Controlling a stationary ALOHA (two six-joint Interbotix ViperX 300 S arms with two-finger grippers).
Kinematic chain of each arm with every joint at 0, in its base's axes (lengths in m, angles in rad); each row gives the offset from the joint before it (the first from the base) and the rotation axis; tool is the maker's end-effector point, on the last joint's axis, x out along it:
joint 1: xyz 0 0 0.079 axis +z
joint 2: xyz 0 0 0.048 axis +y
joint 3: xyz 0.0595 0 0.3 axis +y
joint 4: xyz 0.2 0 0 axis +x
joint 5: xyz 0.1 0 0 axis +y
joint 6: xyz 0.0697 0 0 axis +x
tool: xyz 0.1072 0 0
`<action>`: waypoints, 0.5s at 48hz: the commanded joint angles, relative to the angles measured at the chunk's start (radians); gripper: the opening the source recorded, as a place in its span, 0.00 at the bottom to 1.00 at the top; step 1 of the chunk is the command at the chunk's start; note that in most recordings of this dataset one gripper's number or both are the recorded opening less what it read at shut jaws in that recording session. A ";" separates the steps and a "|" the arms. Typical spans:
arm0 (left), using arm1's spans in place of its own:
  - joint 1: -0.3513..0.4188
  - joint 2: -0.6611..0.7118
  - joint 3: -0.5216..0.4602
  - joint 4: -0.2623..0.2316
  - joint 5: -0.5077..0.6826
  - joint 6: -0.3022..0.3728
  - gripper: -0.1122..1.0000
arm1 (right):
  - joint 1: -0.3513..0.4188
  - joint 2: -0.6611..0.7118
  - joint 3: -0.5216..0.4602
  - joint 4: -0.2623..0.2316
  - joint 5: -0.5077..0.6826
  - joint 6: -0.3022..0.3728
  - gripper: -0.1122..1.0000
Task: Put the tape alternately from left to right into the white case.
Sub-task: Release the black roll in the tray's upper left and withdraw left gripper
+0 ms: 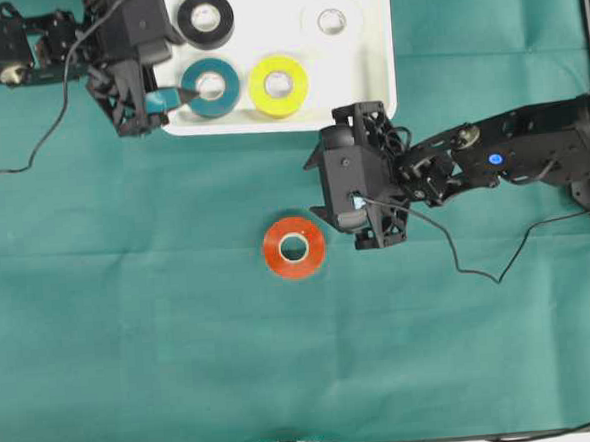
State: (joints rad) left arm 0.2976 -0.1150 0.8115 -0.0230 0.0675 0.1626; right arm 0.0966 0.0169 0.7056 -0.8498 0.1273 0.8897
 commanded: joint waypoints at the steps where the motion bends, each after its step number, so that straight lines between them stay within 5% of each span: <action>1: -0.032 -0.023 -0.005 -0.003 -0.006 0.000 0.68 | -0.003 -0.015 -0.021 -0.003 -0.008 -0.002 0.76; 24: -0.169 -0.023 0.021 -0.003 -0.006 -0.041 0.68 | -0.003 -0.015 -0.021 -0.002 -0.018 -0.002 0.76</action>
State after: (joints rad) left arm 0.1350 -0.1166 0.8406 -0.0245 0.0675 0.1227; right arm 0.0936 0.0169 0.7041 -0.8498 0.1197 0.8882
